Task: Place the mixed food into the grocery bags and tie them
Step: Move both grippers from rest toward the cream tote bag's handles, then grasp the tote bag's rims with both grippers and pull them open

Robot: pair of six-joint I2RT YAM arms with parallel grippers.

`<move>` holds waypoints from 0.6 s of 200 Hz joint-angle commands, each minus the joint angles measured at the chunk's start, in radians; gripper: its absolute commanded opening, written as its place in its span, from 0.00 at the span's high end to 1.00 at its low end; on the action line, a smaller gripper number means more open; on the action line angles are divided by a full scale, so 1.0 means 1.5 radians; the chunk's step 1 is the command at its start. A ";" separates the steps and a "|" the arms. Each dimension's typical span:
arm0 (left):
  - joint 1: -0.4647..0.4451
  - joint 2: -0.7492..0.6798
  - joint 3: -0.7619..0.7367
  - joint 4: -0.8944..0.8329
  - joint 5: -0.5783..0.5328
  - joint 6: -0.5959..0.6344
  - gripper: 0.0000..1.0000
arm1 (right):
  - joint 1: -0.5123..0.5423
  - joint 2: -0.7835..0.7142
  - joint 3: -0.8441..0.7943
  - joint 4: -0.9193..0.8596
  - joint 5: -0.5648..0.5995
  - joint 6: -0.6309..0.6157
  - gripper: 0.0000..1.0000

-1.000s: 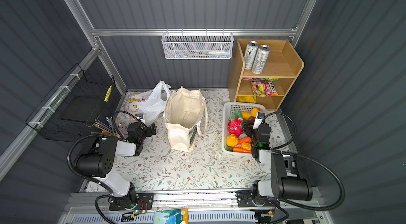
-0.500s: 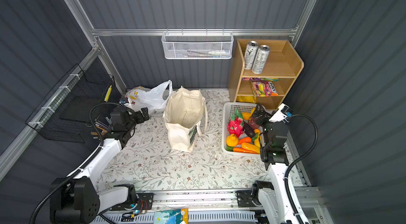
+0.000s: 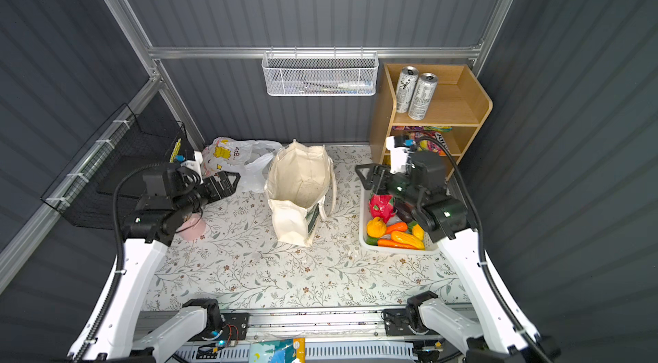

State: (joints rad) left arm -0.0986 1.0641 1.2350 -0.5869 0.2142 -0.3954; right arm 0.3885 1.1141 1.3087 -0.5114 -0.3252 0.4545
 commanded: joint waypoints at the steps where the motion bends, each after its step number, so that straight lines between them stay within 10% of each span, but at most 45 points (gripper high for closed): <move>1: -0.075 0.094 0.101 -0.064 -0.023 0.024 0.00 | 0.050 0.098 0.061 -0.130 0.064 -0.037 0.31; 62: -0.192 0.299 0.266 -0.149 -0.176 0.047 0.00 | 0.113 0.311 0.244 -0.210 0.114 -0.057 0.38; 120: -0.194 0.311 0.221 -0.092 -0.138 0.041 0.12 | 0.134 0.394 0.272 -0.221 0.122 -0.059 0.48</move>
State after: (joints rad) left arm -0.3866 1.5337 1.5803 -0.7429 -0.0162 -0.3435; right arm 0.5804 1.6779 1.6939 -0.8001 -0.1574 0.3794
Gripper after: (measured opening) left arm 0.931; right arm 0.555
